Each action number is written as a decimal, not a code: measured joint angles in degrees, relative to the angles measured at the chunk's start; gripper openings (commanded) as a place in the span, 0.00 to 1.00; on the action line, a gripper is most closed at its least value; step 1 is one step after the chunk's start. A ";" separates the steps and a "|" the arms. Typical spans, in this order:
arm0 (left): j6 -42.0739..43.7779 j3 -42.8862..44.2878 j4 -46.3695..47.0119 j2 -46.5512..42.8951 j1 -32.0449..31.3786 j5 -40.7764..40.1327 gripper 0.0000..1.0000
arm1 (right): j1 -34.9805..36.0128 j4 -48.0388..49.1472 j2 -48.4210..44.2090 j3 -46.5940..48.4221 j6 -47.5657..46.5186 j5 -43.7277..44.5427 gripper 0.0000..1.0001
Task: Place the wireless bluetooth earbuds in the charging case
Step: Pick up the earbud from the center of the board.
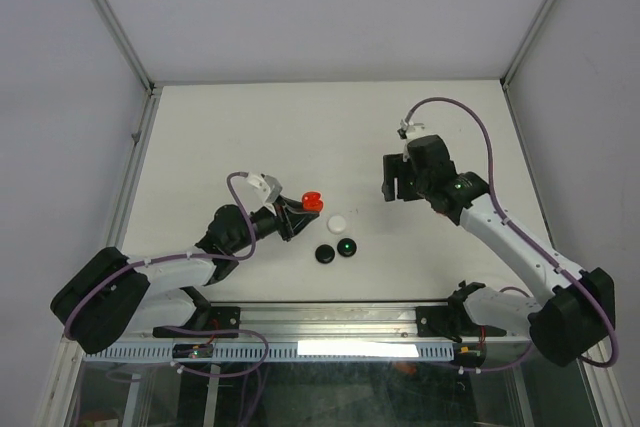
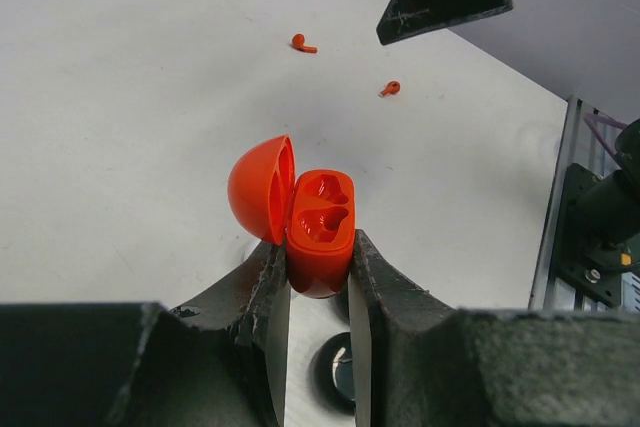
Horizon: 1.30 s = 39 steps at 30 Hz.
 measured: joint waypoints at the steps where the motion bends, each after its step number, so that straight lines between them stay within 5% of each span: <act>1: 0.11 -0.11 0.15 0.00 0.02 -0.42 0.01 | -0.96 -0.61 0.33 -1.11 1.42 1.22 0.68; 19: 9.20 -3.48 0.70 -0.17 0.35 -2.36 0.02 | -23.06 -2.38 4.68 -12.22 24.76 9.86 0.62; 39: 9.29 -3.48 0.09 -0.46 0.35 -1.55 0.02 | -29.70 7.69 13.38 -14.78 28.57 2.60 0.54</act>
